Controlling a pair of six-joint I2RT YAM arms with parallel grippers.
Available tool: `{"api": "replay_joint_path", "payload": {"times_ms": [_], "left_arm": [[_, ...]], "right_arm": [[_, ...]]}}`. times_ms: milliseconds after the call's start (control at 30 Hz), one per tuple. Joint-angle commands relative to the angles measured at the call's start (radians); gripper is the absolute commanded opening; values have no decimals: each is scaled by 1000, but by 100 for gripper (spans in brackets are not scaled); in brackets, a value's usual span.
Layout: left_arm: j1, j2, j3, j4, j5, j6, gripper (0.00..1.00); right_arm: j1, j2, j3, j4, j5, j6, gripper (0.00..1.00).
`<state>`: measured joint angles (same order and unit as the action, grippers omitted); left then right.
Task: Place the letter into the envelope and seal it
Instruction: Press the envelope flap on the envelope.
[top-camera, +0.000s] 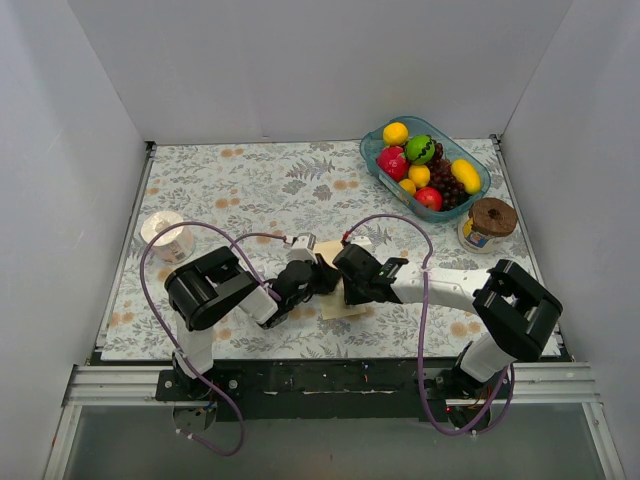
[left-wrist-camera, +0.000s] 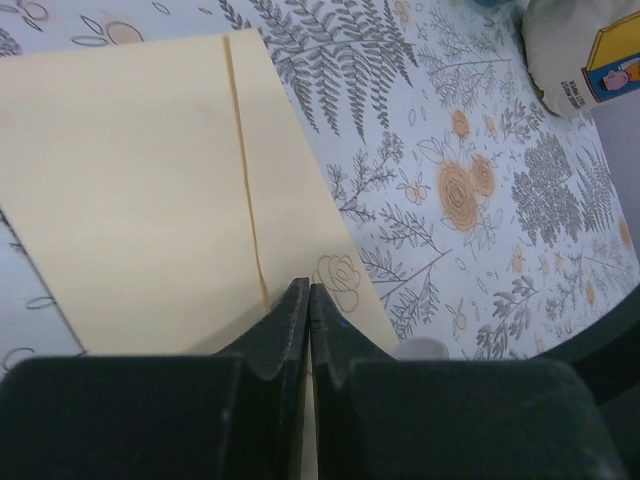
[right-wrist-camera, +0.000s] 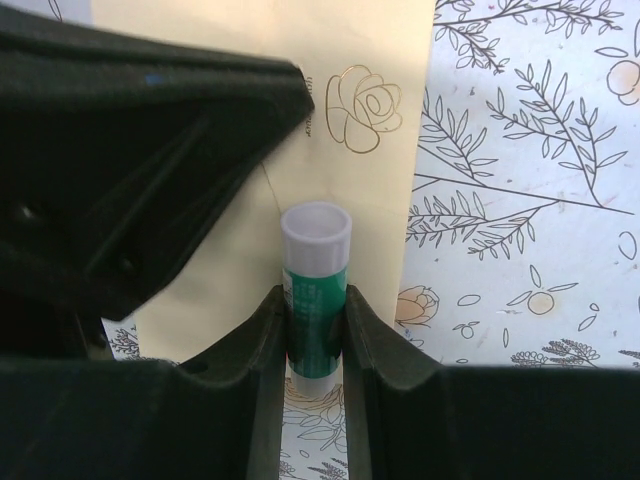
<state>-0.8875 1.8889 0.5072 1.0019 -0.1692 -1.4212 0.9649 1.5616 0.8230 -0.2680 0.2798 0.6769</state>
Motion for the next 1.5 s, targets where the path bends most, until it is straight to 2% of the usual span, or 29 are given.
{"api": "replay_joint_path", "payload": {"times_ms": [0,167,500,1067,1300,1467], "left_arm": [[59,47,-7,-203,-32,80,0],[64,53,-16,-215,-27,73,0],[61,81,-96,-97,54,48,0],[-85,93,-145,-52,51,24,0],[-70,72,-107,-95,7,64,0],[19,90,-58,-98,56,87,0]], "right_arm": [[8,61,-54,-66,-71,10,1],[8,63,-53,-69,-62,7,1],[8,57,-64,-74,-59,6,1],[6,51,-65,-79,-57,6,1],[5,51,-68,-82,-60,7,1],[6,43,-73,-86,-57,7,1]]}}
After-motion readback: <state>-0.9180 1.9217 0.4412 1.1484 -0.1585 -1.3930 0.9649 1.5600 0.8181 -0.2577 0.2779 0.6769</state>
